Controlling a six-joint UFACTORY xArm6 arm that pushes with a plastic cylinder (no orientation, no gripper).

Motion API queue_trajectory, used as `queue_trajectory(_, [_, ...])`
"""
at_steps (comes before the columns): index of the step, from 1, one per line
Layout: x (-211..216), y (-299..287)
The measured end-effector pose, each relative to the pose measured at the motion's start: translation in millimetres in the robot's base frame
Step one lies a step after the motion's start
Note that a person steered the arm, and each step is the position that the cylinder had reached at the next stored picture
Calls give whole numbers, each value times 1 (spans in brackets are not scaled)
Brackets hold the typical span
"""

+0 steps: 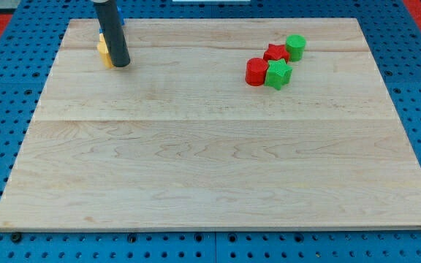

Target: Slide the green circle above the red star

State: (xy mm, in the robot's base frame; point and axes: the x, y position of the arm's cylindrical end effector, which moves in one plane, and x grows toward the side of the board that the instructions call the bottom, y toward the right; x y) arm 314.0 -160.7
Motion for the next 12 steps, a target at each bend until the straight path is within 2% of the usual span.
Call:
queue_trajectory(2, [0,0])
queue_trajectory(3, [10,38])
queue_trajectory(4, [16,133])
queue_trajectory(7, [108,198])
queue_trajectory(8, [147,249])
queue_trajectory(9, [147,338])
queue_trajectory(10, [109,449])
queue_trajectory(11, [74,504])
queue_trajectory(12, [57,506])
